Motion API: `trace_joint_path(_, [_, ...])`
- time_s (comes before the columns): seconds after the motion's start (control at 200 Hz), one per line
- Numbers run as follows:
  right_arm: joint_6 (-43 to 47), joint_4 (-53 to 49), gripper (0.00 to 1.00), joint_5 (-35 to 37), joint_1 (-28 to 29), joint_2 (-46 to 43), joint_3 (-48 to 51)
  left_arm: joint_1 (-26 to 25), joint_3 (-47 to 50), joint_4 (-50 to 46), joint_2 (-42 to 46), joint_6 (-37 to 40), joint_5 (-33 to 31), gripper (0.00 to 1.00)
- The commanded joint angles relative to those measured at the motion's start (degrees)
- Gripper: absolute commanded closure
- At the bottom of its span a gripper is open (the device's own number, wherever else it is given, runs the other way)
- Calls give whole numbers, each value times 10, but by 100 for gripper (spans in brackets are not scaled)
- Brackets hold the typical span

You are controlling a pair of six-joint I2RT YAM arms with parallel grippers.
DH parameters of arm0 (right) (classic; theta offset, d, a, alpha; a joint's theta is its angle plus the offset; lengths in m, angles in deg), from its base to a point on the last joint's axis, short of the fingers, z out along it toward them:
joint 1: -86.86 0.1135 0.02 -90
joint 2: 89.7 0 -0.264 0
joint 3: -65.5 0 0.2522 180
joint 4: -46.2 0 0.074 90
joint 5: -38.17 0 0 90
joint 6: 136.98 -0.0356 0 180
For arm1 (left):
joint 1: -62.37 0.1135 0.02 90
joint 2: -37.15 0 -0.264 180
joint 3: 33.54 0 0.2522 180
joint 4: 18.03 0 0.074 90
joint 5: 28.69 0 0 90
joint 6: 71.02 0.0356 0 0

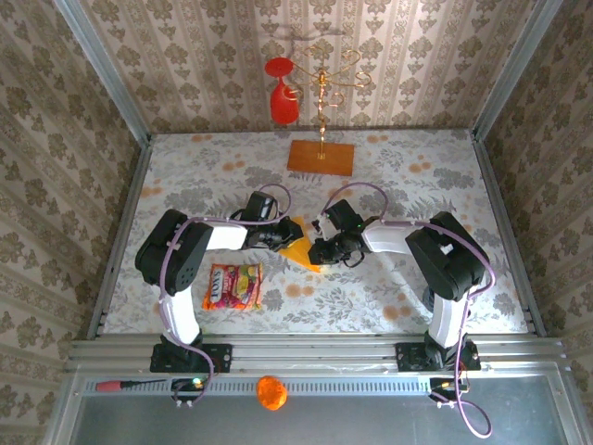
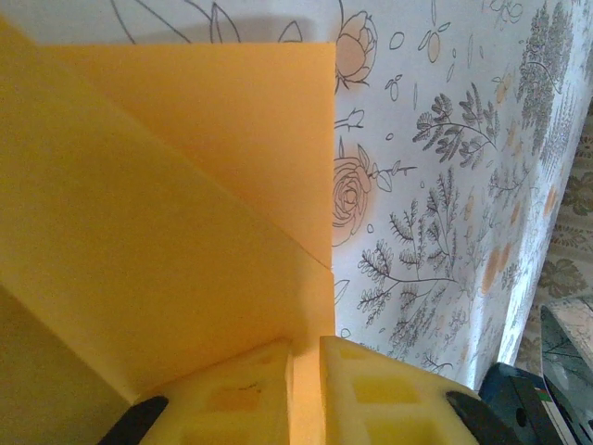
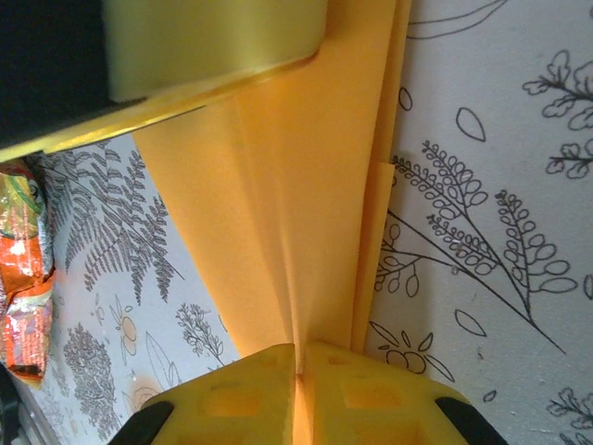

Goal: Fold a paper plane with a square sheet of paper (pick it up from the middle)

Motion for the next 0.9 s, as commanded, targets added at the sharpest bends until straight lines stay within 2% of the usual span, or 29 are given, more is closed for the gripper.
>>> trace_joint_path(0.0, [13, -78, 87, 50, 5, 20, 2, 9, -7, -17, -10, 14, -10, 84])
trace_joint_path(0.275, [11, -112, 91, 58, 8, 32, -4, 19, -11, -31, -14, 23, -17, 87])
trace_joint_path(0.895, [15, -180, 92, 115, 16, 44, -18, 49, -35, -83, -41, 86, -25, 87])
